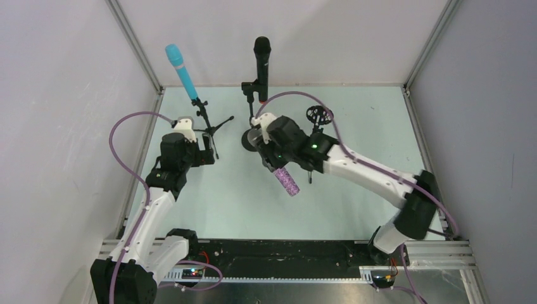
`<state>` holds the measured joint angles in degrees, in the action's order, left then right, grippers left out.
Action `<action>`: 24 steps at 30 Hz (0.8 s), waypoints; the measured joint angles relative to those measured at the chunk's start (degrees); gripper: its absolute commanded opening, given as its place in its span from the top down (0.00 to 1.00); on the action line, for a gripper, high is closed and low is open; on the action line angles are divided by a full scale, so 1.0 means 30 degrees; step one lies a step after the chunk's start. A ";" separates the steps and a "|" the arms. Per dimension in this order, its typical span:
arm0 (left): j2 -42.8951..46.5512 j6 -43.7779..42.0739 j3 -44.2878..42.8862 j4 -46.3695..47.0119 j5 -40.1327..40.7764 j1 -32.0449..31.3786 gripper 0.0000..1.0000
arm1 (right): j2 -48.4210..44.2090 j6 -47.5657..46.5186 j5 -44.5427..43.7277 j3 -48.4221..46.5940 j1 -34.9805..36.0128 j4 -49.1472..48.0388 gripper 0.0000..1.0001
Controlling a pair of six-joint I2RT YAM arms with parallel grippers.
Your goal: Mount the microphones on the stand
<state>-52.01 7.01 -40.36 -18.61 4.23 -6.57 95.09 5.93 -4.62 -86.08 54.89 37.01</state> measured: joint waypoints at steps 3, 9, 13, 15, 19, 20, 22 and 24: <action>0.0000 0.0000 0.0000 -0.0007 0.0000 -0.0022 0.00 | -0.3067 -0.0299 -0.0605 0.1610 -0.0007 -0.1610 1.00; 0.0000 0.0000 0.0000 -0.0007 -0.0007 -0.0029 0.00 | -0.8779 -0.1042 -0.1377 0.5421 -0.0277 -0.5741 1.00; 0.0000 0.0000 0.0000 0.0000 -0.0015 -0.0058 0.00 | -1.2429 -0.1275 -0.1596 0.8422 -0.0889 -0.9209 1.00; 0.0000 0.0000 0.0000 -0.0007 -0.0022 -0.0095 0.00 | -1.3981 -0.1341 -0.1698 0.9945 -0.1275 -1.0907 1.00; 0.0022 0.0007 0.0000 0.0000 -0.0393 -0.0168 0.00 | -1.6167 -0.1370 -0.1931 1.1992 -0.2135 -1.3216 1.00; 0.0058 0.0007 0.0000 0.0000 -0.0641 -0.0175 0.00 | -1.6356 -0.1384 -0.2004 1.2109 -0.2280 -1.3457 1.00; 0.0168 0.0022 0.0000 0.0007 -0.1158 -0.0211 0.00 | -1.6582 -0.1384 -0.2164 1.2189 -0.2594 -1.3894 1.00; 0.0299 0.0117 -0.0044 0.0007 -0.1741 -0.0277 0.00 | -1.6677 -0.1362 -0.2259 1.2189 -0.2900 -1.4127 1.00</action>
<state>-51.11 7.35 -40.49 -18.59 -0.99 -7.40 45.06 1.85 -11.40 -49.52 46.19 -5.37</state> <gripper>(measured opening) 0.996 0.478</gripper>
